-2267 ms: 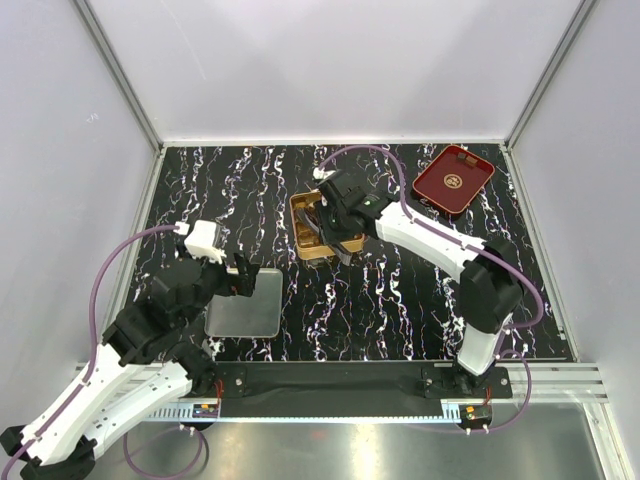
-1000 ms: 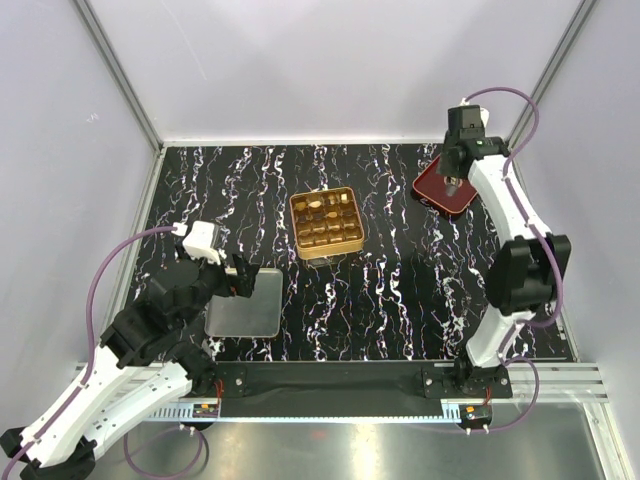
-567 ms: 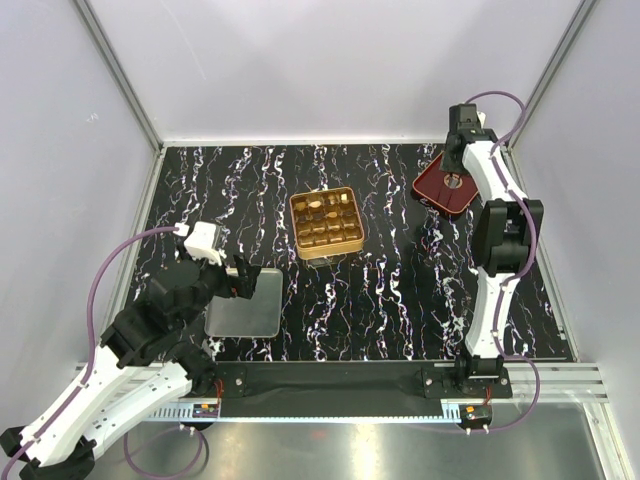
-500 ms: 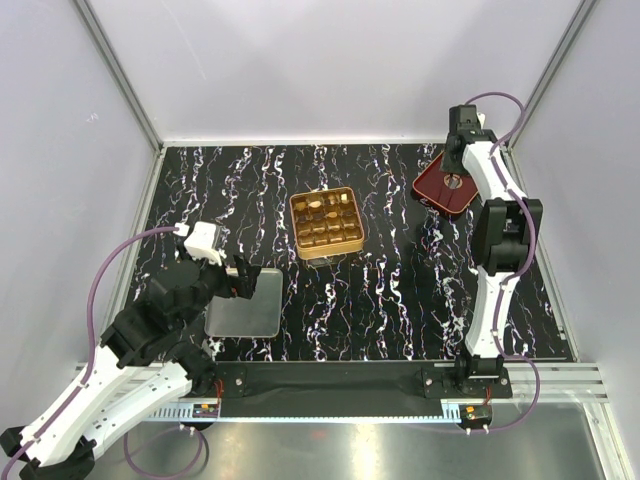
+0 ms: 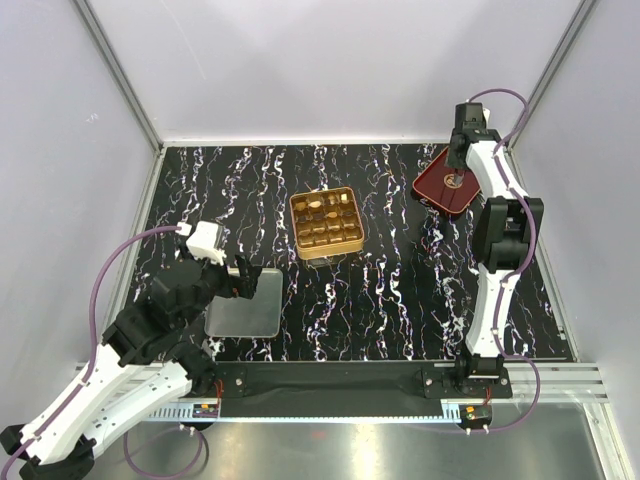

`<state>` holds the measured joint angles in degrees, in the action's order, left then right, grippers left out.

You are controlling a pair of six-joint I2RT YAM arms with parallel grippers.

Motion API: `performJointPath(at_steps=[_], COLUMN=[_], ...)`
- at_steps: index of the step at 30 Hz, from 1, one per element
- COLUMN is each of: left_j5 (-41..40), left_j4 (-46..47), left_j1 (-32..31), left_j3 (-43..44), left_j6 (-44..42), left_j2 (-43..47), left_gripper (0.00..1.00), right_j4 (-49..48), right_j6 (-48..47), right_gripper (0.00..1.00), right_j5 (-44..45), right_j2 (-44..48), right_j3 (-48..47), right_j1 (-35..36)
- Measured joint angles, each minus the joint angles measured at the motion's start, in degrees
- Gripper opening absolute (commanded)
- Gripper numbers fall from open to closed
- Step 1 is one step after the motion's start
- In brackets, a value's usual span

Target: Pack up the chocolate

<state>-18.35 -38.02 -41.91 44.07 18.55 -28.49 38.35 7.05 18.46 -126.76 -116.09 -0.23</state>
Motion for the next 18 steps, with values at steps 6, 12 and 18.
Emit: performJointPath(at_steps=[6,12,18], left_j5=[0.0,0.0,-0.1], left_j4=[0.0,0.0,0.0], left_j1=[0.0,0.0,0.0], left_j3=[0.0,0.0,0.0], left_j6=[0.0,0.0,0.0], left_j2=[-0.1,-0.1,-0.2], left_gripper=[0.99,0.99,0.99], right_j4=[-0.5,-1.0,-2.4], right_j6=[-0.2,-0.9,-0.8], right_gripper=[0.48,0.48,0.48], right_j5=[-0.3,-1.7,-2.6], right_j2=[-1.6,-2.7,-2.7], right_j3=[-0.1,-0.3,-0.2], right_j1=[-1.8,-2.4,-2.4])
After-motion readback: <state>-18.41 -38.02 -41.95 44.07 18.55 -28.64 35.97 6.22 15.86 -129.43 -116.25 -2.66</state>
